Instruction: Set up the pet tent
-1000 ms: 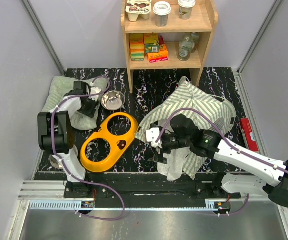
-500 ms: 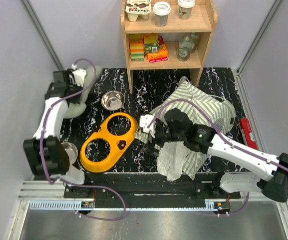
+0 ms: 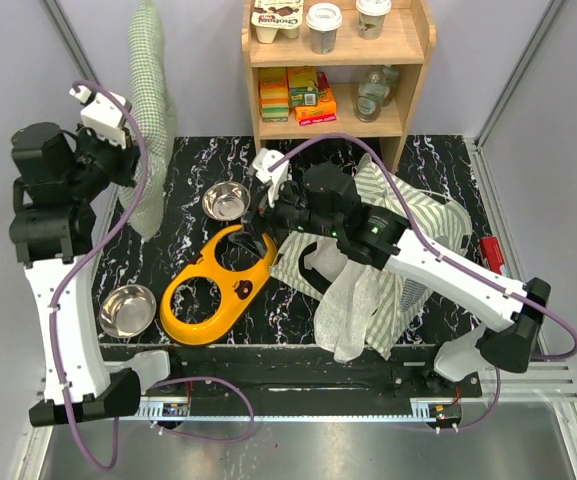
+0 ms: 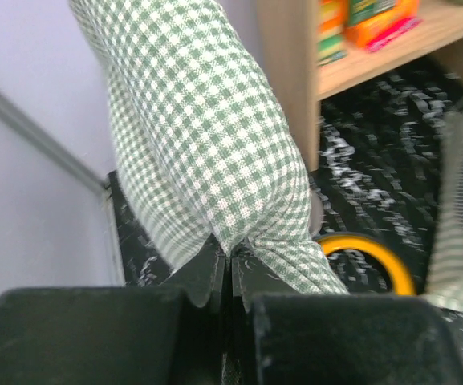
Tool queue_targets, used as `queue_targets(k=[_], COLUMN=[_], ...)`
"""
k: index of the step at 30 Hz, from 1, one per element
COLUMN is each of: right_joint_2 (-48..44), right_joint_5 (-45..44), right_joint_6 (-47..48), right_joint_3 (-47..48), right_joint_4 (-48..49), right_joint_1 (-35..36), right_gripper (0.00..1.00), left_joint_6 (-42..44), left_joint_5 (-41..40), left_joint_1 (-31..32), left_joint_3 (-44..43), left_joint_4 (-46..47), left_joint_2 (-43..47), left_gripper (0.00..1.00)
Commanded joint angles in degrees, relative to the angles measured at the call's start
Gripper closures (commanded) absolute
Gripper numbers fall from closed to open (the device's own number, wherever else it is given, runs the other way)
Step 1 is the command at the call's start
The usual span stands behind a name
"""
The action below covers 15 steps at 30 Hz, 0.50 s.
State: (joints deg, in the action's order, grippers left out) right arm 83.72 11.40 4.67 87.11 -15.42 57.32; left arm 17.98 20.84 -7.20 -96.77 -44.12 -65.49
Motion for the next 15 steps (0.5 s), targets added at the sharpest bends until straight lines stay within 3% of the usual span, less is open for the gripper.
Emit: queue_targets(k=[1,5,9,15], right_joint_2=[0.9,0.3,-1.7,-6.9], right_joint_5=[0.2,-0.1,-1.9,14.2], right_joint_6=[-3.1,-3.9,0.1,32.2], right_joint_3=[7.6,12.3,13.3,8.5], right_joint_4=[5.5,5.5,5.0,-5.3], right_joint_1=[0.2,-0.2,-0.5,-0.5], right_gripper=[0.01,0.00,0.01,0.01], left_joint_6=[-2.5,2.5,10.3,29.0], left_joint_5=[18.0,28.3,31.9,31.2], left_joint_1=[-0.1,-0.1,0.0,0.3], left_joint_3=[-8.0,-7.4,-8.2,-12.0], left_joint_4=[-7.9,-14.4,-21.3,-37.1], left_joint_2=[2.1,4.4,5.9,6.1], left_gripper=[1.00,1.00,1.00,1.00])
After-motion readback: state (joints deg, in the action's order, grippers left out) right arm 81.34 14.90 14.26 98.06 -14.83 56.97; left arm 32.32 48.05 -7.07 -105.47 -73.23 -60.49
